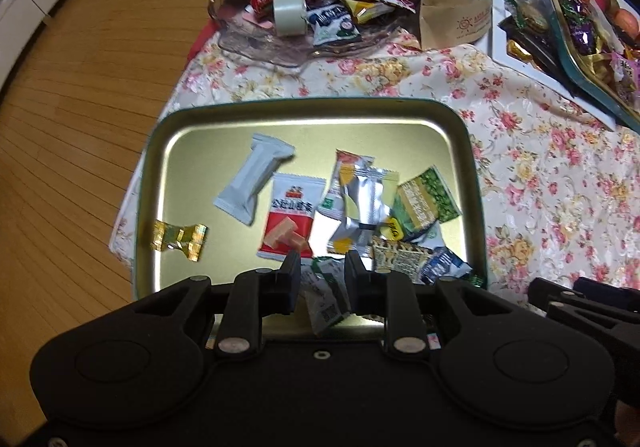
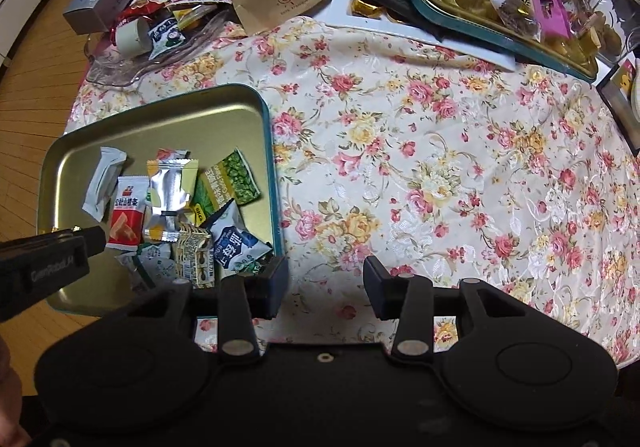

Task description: Organize snacks

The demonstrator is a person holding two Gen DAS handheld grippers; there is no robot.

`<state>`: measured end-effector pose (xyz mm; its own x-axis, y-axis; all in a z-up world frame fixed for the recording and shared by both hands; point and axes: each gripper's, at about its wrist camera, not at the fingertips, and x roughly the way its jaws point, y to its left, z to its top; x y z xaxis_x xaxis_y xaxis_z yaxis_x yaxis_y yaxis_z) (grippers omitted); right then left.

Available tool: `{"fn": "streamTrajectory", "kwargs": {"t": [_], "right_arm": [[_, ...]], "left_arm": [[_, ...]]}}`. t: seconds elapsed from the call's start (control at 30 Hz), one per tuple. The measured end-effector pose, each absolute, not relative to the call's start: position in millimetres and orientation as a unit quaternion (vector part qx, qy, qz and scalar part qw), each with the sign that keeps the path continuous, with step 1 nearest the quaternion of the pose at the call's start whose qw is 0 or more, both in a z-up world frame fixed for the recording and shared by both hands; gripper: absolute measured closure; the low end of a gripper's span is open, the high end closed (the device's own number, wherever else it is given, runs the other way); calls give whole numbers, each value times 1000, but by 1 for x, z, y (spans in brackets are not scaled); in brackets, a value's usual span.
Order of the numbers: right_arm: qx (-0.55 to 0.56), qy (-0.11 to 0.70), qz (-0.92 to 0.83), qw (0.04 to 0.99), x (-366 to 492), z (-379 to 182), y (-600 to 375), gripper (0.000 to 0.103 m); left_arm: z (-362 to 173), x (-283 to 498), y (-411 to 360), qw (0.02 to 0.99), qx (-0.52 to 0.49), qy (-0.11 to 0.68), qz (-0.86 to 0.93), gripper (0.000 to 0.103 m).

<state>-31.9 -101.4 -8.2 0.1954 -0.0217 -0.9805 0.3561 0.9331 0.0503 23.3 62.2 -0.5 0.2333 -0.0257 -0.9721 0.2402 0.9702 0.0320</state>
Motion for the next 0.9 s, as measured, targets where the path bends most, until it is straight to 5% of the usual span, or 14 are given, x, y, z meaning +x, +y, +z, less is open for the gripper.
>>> {"fn": "streamTrajectory", "kwargs": {"t": [0.9], "right_arm": [[126,628,-119,758,-30,-12,-98,59]], "left_arm": [[-4,23,60,776,99,617,-83,69]]}}
